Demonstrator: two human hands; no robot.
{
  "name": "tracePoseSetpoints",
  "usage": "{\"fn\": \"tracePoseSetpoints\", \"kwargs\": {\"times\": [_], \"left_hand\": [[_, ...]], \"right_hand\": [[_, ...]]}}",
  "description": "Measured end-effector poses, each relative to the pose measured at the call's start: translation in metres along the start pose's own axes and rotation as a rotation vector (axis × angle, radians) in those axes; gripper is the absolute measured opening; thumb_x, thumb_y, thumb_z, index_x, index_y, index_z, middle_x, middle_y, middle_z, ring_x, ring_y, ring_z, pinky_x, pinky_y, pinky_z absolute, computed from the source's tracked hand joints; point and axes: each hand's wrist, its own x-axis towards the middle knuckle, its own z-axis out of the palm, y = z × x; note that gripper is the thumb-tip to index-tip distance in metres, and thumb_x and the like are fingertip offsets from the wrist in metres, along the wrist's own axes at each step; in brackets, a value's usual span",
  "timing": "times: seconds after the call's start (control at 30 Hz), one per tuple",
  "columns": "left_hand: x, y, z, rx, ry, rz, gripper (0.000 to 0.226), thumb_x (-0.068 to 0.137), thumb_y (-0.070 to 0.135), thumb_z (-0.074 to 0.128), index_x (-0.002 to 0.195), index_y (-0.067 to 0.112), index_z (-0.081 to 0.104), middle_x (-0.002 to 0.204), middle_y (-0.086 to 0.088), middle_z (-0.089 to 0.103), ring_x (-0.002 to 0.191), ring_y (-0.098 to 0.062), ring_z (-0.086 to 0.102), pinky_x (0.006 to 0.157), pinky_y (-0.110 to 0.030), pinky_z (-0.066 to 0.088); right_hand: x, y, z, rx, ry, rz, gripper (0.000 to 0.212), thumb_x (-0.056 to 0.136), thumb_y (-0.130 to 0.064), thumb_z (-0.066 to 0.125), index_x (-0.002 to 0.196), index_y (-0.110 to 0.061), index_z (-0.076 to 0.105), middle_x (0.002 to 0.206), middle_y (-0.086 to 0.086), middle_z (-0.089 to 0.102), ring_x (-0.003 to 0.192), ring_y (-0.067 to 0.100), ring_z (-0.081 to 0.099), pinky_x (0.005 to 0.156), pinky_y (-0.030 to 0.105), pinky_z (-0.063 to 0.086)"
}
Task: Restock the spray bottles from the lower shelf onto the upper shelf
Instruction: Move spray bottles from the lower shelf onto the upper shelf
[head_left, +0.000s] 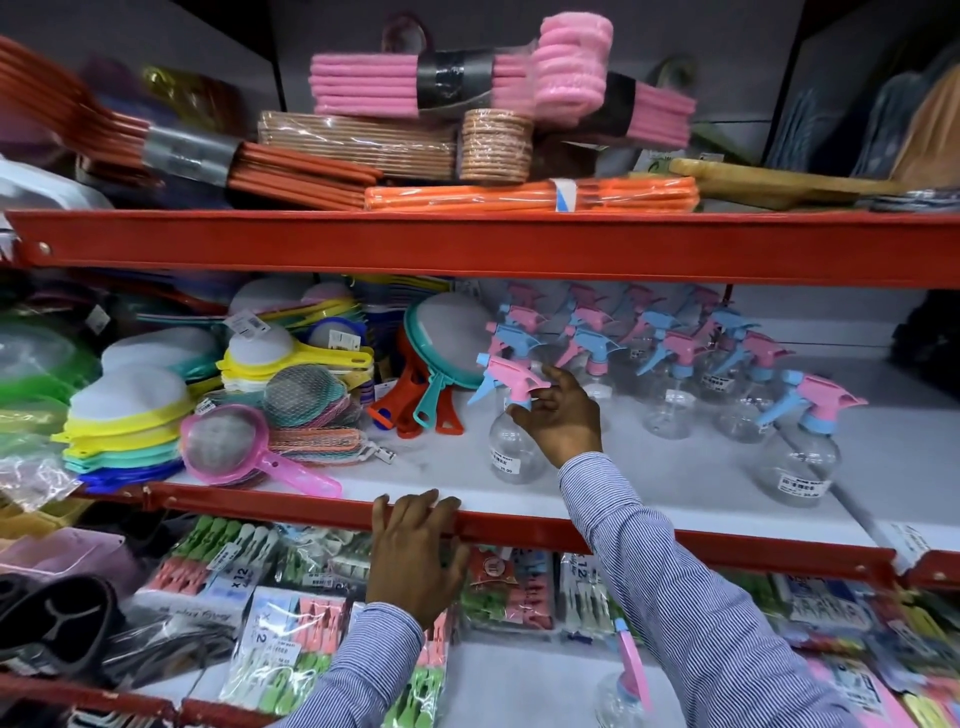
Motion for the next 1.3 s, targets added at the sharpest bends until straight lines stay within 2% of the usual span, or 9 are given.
{"fn": "tracePoseSetpoints", "kwargs": {"times": [0.17,0.33,0.47,0.63,0.73,0.8,0.93,1.1,1.3], "left_hand": [[-0.001,0.002,0.000,0.008,0.001,-0.005,0.050,0.073,0.053,0.047,0.115,0.030,0.060,0.122,0.000,0.065,0.118,-0.023,0.055,0.116,-0.054,0.022],[0.001,0.014,0.000,0.072,0.008,-0.018,0.053,0.070,0.047,0.054,0.117,0.023,0.062,0.128,-0.007,0.063,0.127,-0.031,0.050,0.117,-0.060,0.018],[-0.002,0.043,0.010,0.010,-0.036,0.083,0.060,0.072,0.042,0.059,0.128,0.019,0.055,0.138,-0.007,0.056,0.136,-0.029,0.042,0.119,-0.056,0.017],[-0.007,0.075,0.031,-0.070,0.016,0.145,0.051,0.073,0.037,0.060,0.121,0.017,0.059,0.120,-0.007,0.065,0.116,-0.028,0.054,0.113,-0.046,0.031],[-0.006,0.076,0.033,-0.068,0.060,0.128,0.043,0.073,0.034,0.062,0.112,0.017,0.061,0.108,-0.006,0.065,0.103,-0.027,0.054,0.104,-0.047,0.038],[-0.007,0.075,0.033,-0.060,0.055,0.132,0.043,0.074,0.034,0.063,0.113,0.017,0.059,0.108,-0.006,0.064,0.104,-0.027,0.053,0.103,-0.048,0.038],[-0.011,0.076,0.031,-0.071,0.043,0.129,0.048,0.073,0.032,0.067,0.117,0.016,0.057,0.110,-0.007,0.062,0.106,-0.027,0.051,0.105,-0.048,0.036],[-0.012,0.078,0.027,-0.072,0.006,0.095,0.049,0.074,0.034,0.063,0.119,0.018,0.056,0.112,-0.006,0.062,0.109,-0.027,0.050,0.109,-0.046,0.034],[-0.010,0.084,0.026,-0.089,0.012,0.060,0.048,0.073,0.037,0.059,0.116,0.017,0.057,0.110,-0.005,0.063,0.106,-0.027,0.050,0.106,-0.048,0.037]], "right_hand": [[0.000,0.002,0.001,-0.003,-0.001,-0.008,0.076,0.061,-0.009,0.084,0.129,-0.017,0.050,0.089,-0.004,0.067,0.088,0.022,0.064,0.095,0.049,0.053],[-0.027,-0.009,-0.017,-0.162,0.035,-0.127,0.079,0.063,-0.020,0.087,0.131,-0.021,0.047,0.099,-0.004,0.069,0.089,0.016,0.066,0.091,0.032,0.055],[-0.078,-0.005,-0.066,-0.229,0.112,-0.256,0.045,0.071,-0.023,0.081,0.112,-0.020,0.062,0.098,-0.004,0.072,0.082,0.011,0.067,0.078,0.020,0.054],[-0.148,0.056,-0.132,-0.376,0.109,-0.086,0.002,0.079,-0.018,0.070,0.079,-0.018,0.072,0.074,-0.001,0.075,0.068,0.015,0.070,0.069,0.035,0.060],[-0.155,0.107,-0.142,-0.744,0.005,0.125,0.013,0.077,-0.023,0.069,0.086,-0.016,0.076,0.087,0.007,0.078,0.083,0.024,0.072,0.081,0.031,0.056],[-0.156,0.139,-0.137,-0.957,-0.126,0.288,0.039,0.077,-0.041,0.070,0.103,-0.013,0.072,0.107,0.009,0.074,0.100,0.026,0.068,0.088,0.029,0.050],[-0.162,0.175,-0.122,-0.988,-0.247,0.571,0.062,0.066,-0.047,0.077,0.112,-0.009,0.060,0.118,0.012,0.064,0.107,0.029,0.063,0.089,0.034,0.054],[-0.157,0.172,-0.117,-1.063,-0.292,0.503,0.042,0.070,-0.022,0.075,0.107,-0.006,0.064,0.111,0.013,0.069,0.103,0.029,0.067,0.086,0.032,0.055],[-0.155,0.098,-0.133,-1.026,-0.338,0.401,0.051,0.060,-0.035,0.083,0.103,-0.011,0.067,0.100,0.006,0.070,0.087,0.021,0.066,0.068,0.022,0.049]]}}
